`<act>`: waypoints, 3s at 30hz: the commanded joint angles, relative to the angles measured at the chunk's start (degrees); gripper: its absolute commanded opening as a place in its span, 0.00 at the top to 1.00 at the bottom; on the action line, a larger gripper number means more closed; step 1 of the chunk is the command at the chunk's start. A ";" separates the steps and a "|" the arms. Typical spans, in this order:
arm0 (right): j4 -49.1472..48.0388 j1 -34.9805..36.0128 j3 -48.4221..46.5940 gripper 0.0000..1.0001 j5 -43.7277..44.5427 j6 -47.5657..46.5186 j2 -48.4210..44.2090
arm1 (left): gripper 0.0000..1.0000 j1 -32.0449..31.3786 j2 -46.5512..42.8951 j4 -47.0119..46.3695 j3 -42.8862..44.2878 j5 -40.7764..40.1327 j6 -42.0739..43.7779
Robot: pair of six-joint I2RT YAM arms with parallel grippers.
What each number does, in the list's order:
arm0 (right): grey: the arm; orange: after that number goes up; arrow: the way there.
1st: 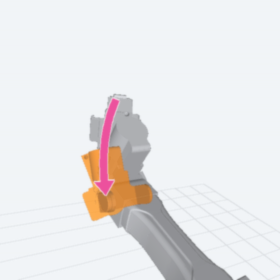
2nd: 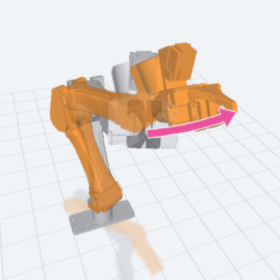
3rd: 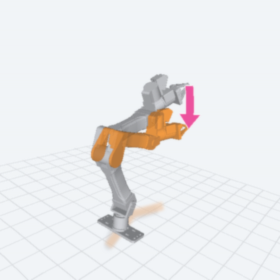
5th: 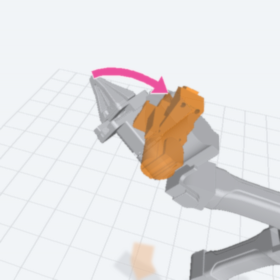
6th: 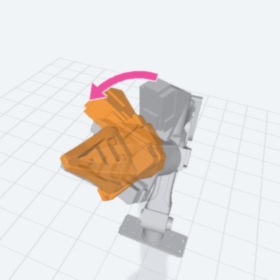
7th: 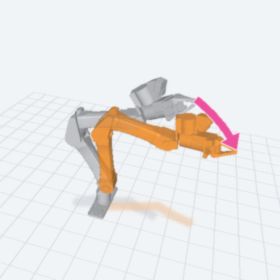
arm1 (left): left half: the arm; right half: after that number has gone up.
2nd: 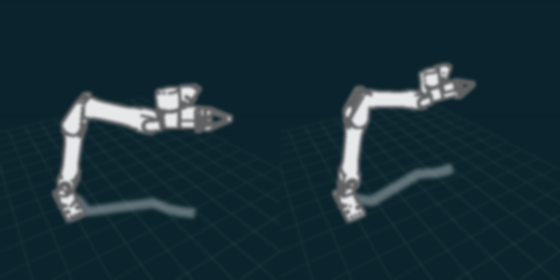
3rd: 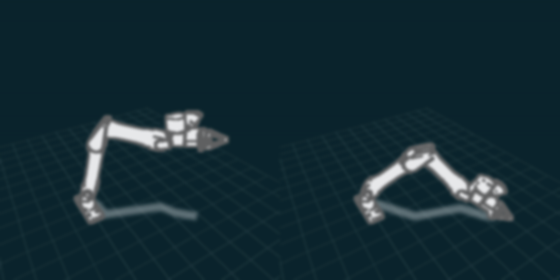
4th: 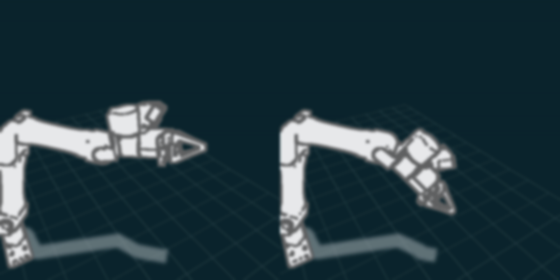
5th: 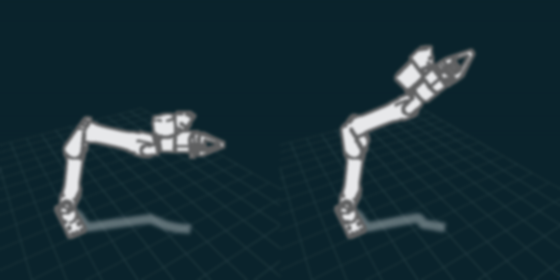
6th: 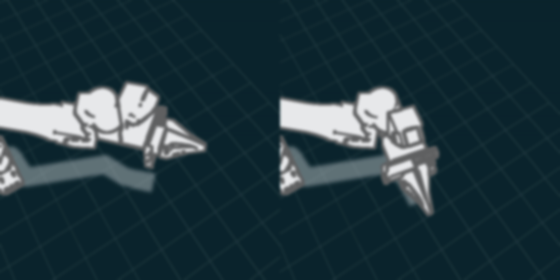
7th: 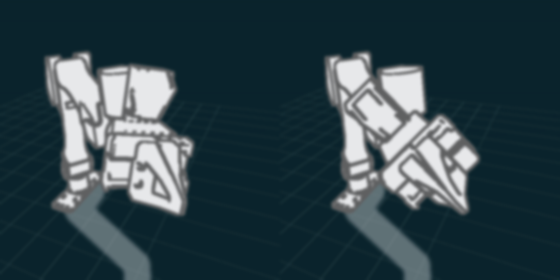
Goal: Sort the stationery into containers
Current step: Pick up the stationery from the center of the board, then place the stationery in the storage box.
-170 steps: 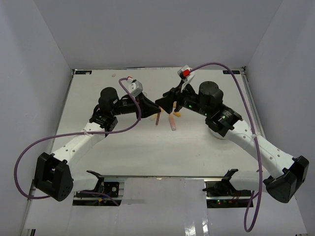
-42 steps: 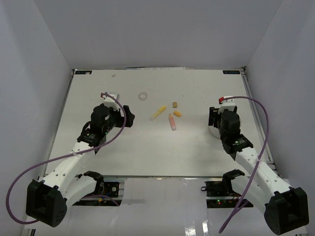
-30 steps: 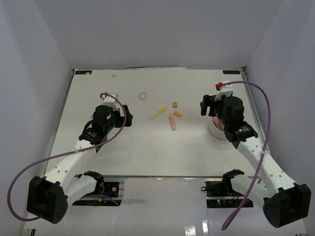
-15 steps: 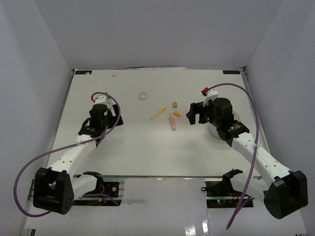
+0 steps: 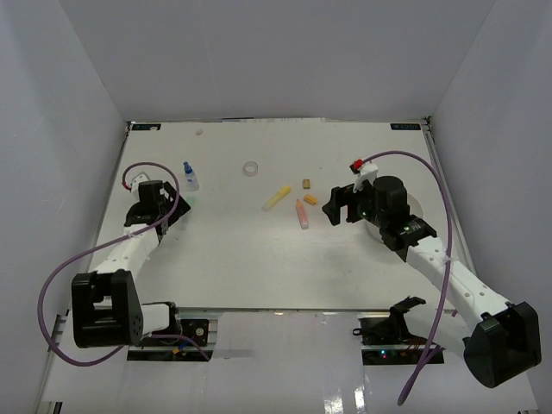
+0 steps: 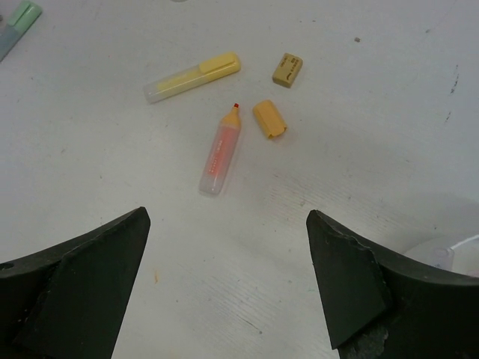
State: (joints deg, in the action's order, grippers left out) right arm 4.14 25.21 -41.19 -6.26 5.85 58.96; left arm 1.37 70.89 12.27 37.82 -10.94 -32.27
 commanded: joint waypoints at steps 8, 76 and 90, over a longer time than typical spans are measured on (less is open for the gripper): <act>-3.44 0.36 1.90 0.09 -2.35 -1.19 -5.26 | 0.06 5.66 13.28 1.61 12.27 -2.24 -9.83; -8.37 24.80 -22.08 0.00 -1.47 5.67 14.07 | 1.00 -13.40 -8.49 -22.11 7.79 36.94 -6.06; -4.32 25.76 -27.80 0.22 -0.77 9.88 17.15 | 1.00 -18.94 -12.62 -40.75 0.67 44.96 0.54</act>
State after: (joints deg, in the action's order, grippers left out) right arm -0.78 50.28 -65.52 -7.57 13.54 75.20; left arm -16.21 60.25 -22.96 39.03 32.10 -34.39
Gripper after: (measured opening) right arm 0.791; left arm 0.317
